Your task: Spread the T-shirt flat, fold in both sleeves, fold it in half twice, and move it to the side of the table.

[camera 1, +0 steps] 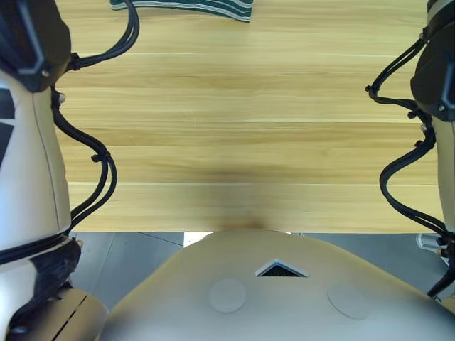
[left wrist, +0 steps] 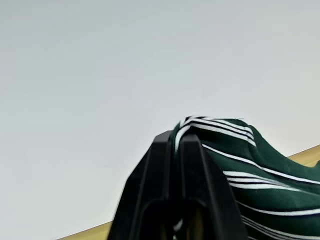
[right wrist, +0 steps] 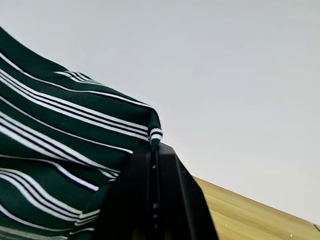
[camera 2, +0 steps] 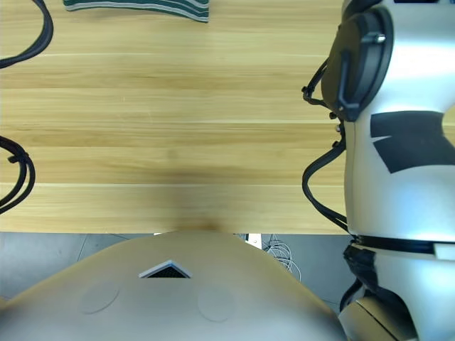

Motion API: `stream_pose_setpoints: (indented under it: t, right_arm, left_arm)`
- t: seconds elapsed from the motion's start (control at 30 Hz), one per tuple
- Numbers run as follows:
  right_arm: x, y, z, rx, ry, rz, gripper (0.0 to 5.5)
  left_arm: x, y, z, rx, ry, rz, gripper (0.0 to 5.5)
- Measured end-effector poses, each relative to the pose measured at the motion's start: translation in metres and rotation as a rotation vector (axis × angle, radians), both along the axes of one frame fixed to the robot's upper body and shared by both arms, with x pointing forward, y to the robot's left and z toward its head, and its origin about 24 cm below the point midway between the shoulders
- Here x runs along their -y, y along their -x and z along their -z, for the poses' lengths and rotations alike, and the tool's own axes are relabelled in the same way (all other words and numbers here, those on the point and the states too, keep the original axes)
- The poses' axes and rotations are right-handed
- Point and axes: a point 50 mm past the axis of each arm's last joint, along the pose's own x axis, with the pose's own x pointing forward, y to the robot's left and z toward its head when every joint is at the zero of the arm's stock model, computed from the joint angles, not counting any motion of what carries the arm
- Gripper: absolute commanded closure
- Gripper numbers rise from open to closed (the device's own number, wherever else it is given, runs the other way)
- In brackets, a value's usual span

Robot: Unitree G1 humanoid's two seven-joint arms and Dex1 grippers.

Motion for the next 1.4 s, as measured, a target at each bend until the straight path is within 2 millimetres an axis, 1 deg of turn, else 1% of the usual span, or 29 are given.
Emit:
stream_pose_setpoints:
  t: [0.13,0.23,0.33,0.4,0.43,0.53,0.6,0.67,0.73,0.77,0.83,0.93,0.97,1.03,1.07,1.1,1.13,1.17,1.2,1.23,1.27,1.3,1.33,1.37,1.4]
  right_arm:
    - [0.001,0.000,0.006,-0.017,-0.016,-0.001,5.50]
    - [-0.001,-0.001,0.019,-0.053,-0.009,-0.026,5.50]
    - [-0.013,0.000,0.031,-0.084,0.008,-0.075,5.50]
    - [-0.015,0.000,0.040,-0.107,0.028,-0.102,5.50]
    - [-0.015,0.001,0.045,-0.120,0.046,-0.129,5.50]
    - [-0.004,0.005,0.059,-0.129,0.086,-0.193,5.50]
    - [0.010,0.010,0.071,-0.134,0.132,-0.256,5.50]
    - [0.027,0.018,0.087,-0.146,0.183,-0.346,5.50]
    - [0.045,0.032,0.100,-0.137,0.200,-0.480,5.50]
    - [0.057,0.041,0.105,-0.124,0.203,-0.550,5.50]
    - [0.082,0.056,0.107,-0.098,0.174,-0.625,5.50]
    - [0.108,0.075,0.105,-0.030,0.099,-0.710,5.50]
    - [0.114,0.083,0.104,0.001,0.078,-0.734,5.50]
    - [0.127,0.105,0.104,0.049,0.079,-0.783,5.50]
    - [0.130,0.118,0.108,0.056,0.109,-0.810,5.50]
    - [0.130,0.127,0.113,0.050,0.137,-0.829,5.50]
    - [0.127,0.137,0.118,0.044,0.174,-0.862,5.50]
    - [0.118,0.146,0.120,0.048,0.221,-0.905,5.50]
    - [0.106,0.149,0.113,0.090,0.268,-0.937,5.50]
    - [0.094,0.148,0.103,0.149,0.288,-0.938,5.50]
    - [0.080,0.142,0.086,0.243,0.277,-0.920,5.50]
    - [0.065,0.134,0.057,0.376,0.256,-0.878,5.50]
    - [0.059,0.131,0.035,0.467,0.236,-0.839,5.50]
    - [0.054,0.131,0.015,0.547,0.196,-0.792,5.50]
    - [0.054,0.134,0.000,0.609,0.152,-0.747,5.50]
  left_arm:
    - [0.015,-0.003,0.007,-0.024,-0.044,0.029,5.46]
    - [0.016,-0.005,0.013,-0.045,-0.057,0.047,5.46]
    - [0.013,-0.010,0.034,-0.099,-0.072,0.045,5.46]
    - [0.012,-0.012,0.047,-0.136,-0.089,0.060,5.46]
    - [0.011,-0.012,0.054,-0.159,-0.088,0.098,5.46]
    - [0.009,-0.010,0.069,-0.199,-0.062,0.265,5.46]
    - [0.003,-0.006,0.081,-0.229,-0.074,0.411,5.46]
    - [-0.009,0.001,0.102,-0.277,-0.118,0.559,5.46]
    - [-0.022,0.013,0.121,-0.303,-0.170,0.723,5.46]
    - [-0.030,0.023,0.131,-0.312,-0.203,0.811,5.46]
    - [-0.044,0.042,0.151,-0.326,-0.237,0.900,5.46]
    - [-0.051,0.072,0.181,-0.351,-0.227,0.980,5.46]
    - [-0.053,0.083,0.188,-0.355,-0.223,1.005,5.46]
    - [-0.056,0.110,0.205,-0.370,-0.225,1.051,5.46]
    - [-0.057,0.123,0.212,-0.382,-0.234,1.065,5.46]
    - [-0.057,0.131,0.217,-0.384,-0.230,1.073,5.46]
    - [-0.057,0.139,0.219,-0.382,-0.236,1.076,5.46]
    - [-0.056,0.143,0.219,-0.371,-0.246,1.065,5.46]
    - [-0.056,0.142,0.211,-0.330,-0.241,1.011,5.46]
    - [-0.056,0.136,0.200,-0.273,-0.222,0.944,5.46]
    - [-0.053,0.127,0.178,-0.170,-0.193,0.873,5.46]
    - [-0.049,0.122,0.143,-0.006,-0.156,0.816,5.46]
    - [-0.048,0.122,0.120,0.107,-0.115,0.771,5.46]
    - [-0.051,0.125,0.099,0.210,-0.028,0.702,5.46]
    - [-0.055,0.132,0.082,0.291,0.066,0.649,5.46]
